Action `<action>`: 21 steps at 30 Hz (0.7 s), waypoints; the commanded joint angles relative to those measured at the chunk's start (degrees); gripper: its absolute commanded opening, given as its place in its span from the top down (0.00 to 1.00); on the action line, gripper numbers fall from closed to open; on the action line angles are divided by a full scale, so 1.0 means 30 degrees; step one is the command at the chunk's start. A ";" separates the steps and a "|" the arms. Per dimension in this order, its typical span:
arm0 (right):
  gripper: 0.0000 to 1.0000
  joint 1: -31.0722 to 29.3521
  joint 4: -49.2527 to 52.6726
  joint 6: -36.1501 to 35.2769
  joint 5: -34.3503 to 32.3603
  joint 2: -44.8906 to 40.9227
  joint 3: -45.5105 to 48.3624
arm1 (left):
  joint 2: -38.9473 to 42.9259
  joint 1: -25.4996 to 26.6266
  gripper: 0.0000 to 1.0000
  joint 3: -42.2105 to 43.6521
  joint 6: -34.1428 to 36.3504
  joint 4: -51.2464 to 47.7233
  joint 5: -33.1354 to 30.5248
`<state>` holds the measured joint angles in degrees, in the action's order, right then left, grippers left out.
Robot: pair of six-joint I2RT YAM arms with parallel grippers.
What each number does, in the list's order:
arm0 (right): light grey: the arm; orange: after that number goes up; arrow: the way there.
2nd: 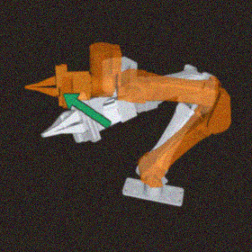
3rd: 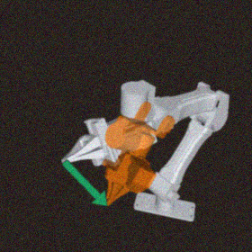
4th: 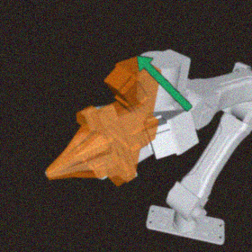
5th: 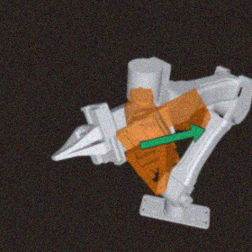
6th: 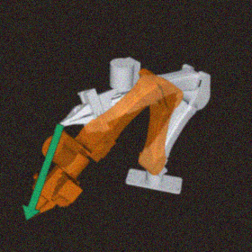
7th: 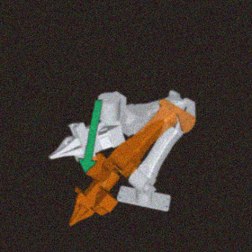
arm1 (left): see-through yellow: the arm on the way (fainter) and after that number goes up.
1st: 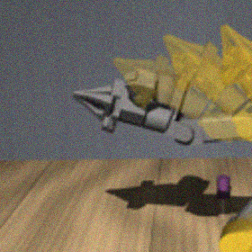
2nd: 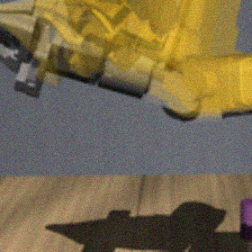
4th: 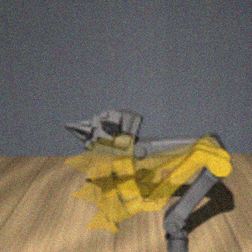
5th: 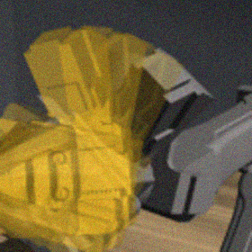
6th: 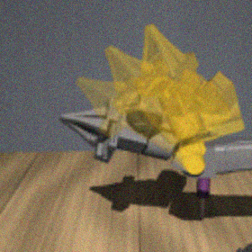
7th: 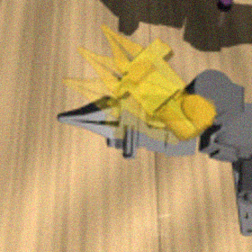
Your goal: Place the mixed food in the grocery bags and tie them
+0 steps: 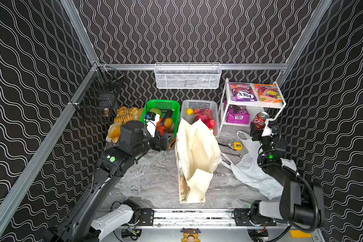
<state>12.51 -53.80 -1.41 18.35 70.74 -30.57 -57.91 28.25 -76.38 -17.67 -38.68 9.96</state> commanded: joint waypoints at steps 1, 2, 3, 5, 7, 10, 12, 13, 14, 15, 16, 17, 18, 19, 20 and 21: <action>0.55 -0.0067 0.1981 0.1686 0.4177 -0.3096 0.0008 | -0.0523 0.0000 0.19 -0.0763 0.0756 0.0207 0.2533; 0.55 -0.0272 0.3364 0.2135 0.5085 -0.4009 -0.0322 | -0.0735 0.0014 0.19 -0.1029 0.0773 0.0387 0.3242; 0.55 -0.0451 0.4452 0.2617 0.6126 -0.4889 -0.0641 | -0.1012 0.0017 0.19 -0.1310 0.0821 0.0614 0.3908; 0.55 -0.0950 0.6002 0.3398 0.7737 -0.6103 -0.1365 | -0.1550 0.0004 0.19 -0.1825 0.0849 0.1069 0.5155; 0.56 -0.2082 0.7869 0.3699 0.8559 -0.7009 -0.2211 | -0.2173 0.0060 0.20 -0.2260 0.0936 0.1402 0.6246; 0.56 -0.4697 1.2009 0.2601 0.8490 -0.7391 -0.4234 | -0.3351 0.0468 0.21 -0.3599 0.1438 0.0871 0.6759; 0.56 -0.6360 1.4480 0.1772 0.8227 -0.7194 -0.5696 | -0.4057 0.1020 0.21 -0.4452 0.1855 0.0548 0.6516; 0.56 -0.7167 1.5254 0.1498 0.8195 -0.7112 -0.6274 | -0.4270 0.1303 0.20 -0.4796 0.1945 0.0523 0.6418; 0.56 -0.7819 1.5625 0.1353 0.8159 -0.7043 -0.6623 | -0.4498 0.1602 0.19 -0.5126 0.2055 0.0475 0.6187; 0.56 -0.8515 1.6000 0.1141 0.8107 -0.6966 -0.7008 | -0.4731 0.1937 0.18 -0.5536 0.2108 0.0401 0.5713; 0.56 -0.9081 1.6388 0.0799 0.8094 -0.6875 -0.7379 | -0.4886 0.2199 0.17 -0.5866 0.2197 0.0377 0.5434; 0.56 -0.9677 1.6815 0.0483 0.8016 -0.6728 -0.7763 | -0.5075 0.2473 0.17 -0.6180 0.2326 0.0504 0.5380; 0.56 -1.0250 1.7385 0.0045 0.7950 -0.6535 -0.8180 | -0.5246 0.2751 0.16 -0.6484 0.2402 0.0635 0.5368; 0.56 -1.0671 1.7964 -0.0424 0.7855 -0.6310 -0.8592 | -0.5428 0.3014 0.16 -0.6759 0.2468 0.0701 0.5353; 0.56 -1.1158 1.8629 -0.0982 0.7626 -0.6060 -0.9034 | -0.5661 0.3336 0.16 -0.7097 0.2567 0.0660 0.5401; 0.56 -1.1552 1.9230 -0.1483 0.7388 -0.5770 -0.9677 | -0.5930 0.3712 0.16 -0.7527 0.2748 0.0519 0.5390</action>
<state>-20.05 -0.67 -0.30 41.95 52.34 -56.21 -74.59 37.69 -96.82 -11.75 -37.78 26.35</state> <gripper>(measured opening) 0.657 0.844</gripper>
